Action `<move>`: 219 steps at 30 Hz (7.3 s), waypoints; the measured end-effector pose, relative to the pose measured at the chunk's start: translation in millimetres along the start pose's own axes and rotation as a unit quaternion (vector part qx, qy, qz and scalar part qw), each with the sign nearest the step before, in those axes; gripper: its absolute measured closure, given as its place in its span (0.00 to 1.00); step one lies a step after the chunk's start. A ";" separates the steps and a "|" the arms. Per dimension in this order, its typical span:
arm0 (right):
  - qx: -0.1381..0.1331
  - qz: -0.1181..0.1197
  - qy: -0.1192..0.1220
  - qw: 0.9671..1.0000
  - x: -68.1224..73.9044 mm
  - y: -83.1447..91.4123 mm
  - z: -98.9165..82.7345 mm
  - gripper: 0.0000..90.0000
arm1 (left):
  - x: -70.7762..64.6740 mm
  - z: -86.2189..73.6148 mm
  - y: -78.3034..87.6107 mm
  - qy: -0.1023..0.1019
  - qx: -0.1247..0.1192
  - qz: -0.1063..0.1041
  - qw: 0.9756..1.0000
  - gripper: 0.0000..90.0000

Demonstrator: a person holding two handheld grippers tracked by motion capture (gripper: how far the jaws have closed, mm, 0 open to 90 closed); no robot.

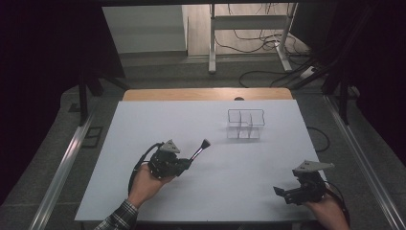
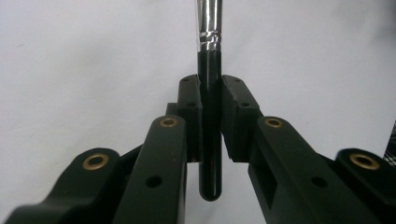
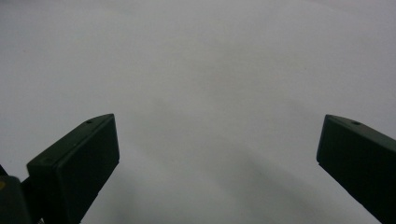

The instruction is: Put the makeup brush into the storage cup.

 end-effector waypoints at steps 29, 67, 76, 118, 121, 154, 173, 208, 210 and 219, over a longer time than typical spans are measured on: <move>-0.054 0.012 0.028 0.998 11.4 2.8 18.1 0.00 | -24.0 -14.2 19.8 -0.007 -0.062 -0.047 0.997 0.88; -0.107 0.082 -0.006 0.991 35.7 -7.6 63.1 0.00 | -37.9 -20.3 20.7 -0.035 -0.081 -0.046 0.995 0.88; -0.117 0.108 0.004 0.987 48.1 -16.3 81.6 0.00 | -39.6 -19.9 20.2 -0.038 -0.084 -0.050 0.994 0.88; -0.119 0.154 0.010 0.981 85.2 -52.0 143.9 0.00 | -46.5 -18.6 10.4 -0.045 -0.081 -0.062 0.994 0.88; -0.119 0.163 0.007 0.979 88.8 -54.3 147.5 0.00 | -46.6 -18.3 10.5 -0.045 -0.083 -0.062 0.994 0.88; -0.102 0.186 -0.008 0.977 107.5 -75.5 172.5 0.27 | -49.4 -16.4 11.5 -0.049 -0.094 -0.070 0.992 0.88; -0.118 0.275 -0.066 0.952 112.5 -77.1 172.6 0.85 | -50.4 -18.9 2.6 -0.052 -0.070 -0.067 0.994 0.81; -0.120 0.220 -0.028 0.968 97.3 -70.9 161.3 0.85 | -25.8 -18.6 0.4 0.008 -0.058 -0.050 0.997 0.11; -0.120 0.217 -0.026 0.969 96.4 -70.0 160.3 0.85 | -24.6 -19.4 -0.4 0.009 -0.051 -0.051 0.997 0.10; -0.115 0.199 -0.009 0.973 94.6 -67.0 156.1 0.85 | -21.9 -21.8 -1.8 -0.007 -0.038 -0.044 0.998 0.06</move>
Point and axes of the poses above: each handheld gripper's, and its own axes: y roughly backward along the jaws, z roughly out of its top, x roughly to its left, the point moved 5 cm from there along -y, roughly forward along the jaws, and after that the axes turned 13 degrees about y, right-handed, at the moved point
